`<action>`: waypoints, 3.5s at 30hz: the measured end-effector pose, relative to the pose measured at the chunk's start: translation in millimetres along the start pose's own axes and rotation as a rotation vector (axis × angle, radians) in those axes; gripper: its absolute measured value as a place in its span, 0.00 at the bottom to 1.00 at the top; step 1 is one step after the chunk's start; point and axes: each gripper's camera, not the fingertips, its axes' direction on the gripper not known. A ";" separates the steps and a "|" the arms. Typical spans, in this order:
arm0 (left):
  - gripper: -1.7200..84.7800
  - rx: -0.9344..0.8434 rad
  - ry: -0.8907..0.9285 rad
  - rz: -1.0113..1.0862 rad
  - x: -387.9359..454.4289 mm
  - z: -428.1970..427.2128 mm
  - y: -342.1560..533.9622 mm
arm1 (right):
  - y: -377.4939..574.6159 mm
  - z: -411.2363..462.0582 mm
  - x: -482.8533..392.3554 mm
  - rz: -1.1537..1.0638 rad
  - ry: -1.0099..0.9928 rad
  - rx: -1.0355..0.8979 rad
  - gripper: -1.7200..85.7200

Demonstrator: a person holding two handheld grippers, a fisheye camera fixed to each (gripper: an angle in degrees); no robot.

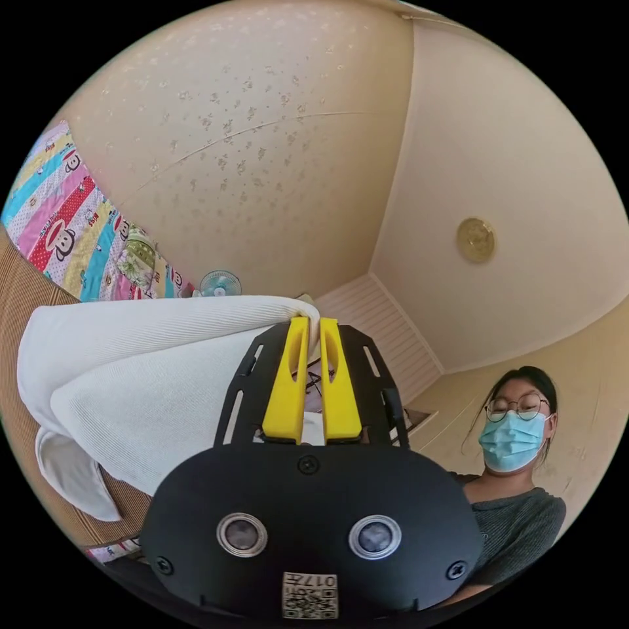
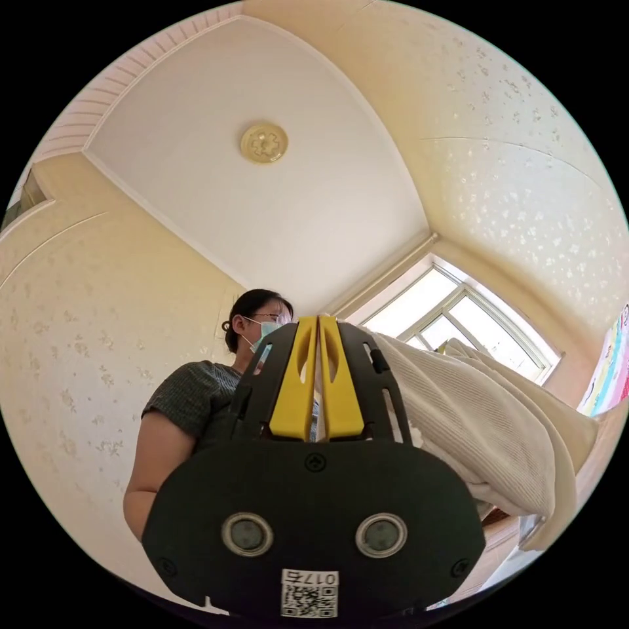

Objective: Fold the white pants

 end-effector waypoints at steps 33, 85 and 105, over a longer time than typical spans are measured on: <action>0.06 -0.032 0.063 0.503 177.2 126.1 -80.0 | 176.0 90.8 104.8 0.543 0.281 -0.312 0.14; 0.09 0.037 -0.127 0.515 194.9 112.1 -70.1 | 144.9 401.9 -31.7 -0.200 1.566 -0.114 0.08; 0.27 -0.244 -0.940 0.856 223.7 200.6 128.5 | 241.4 509.7 -33.7 -0.640 1.759 -0.091 0.07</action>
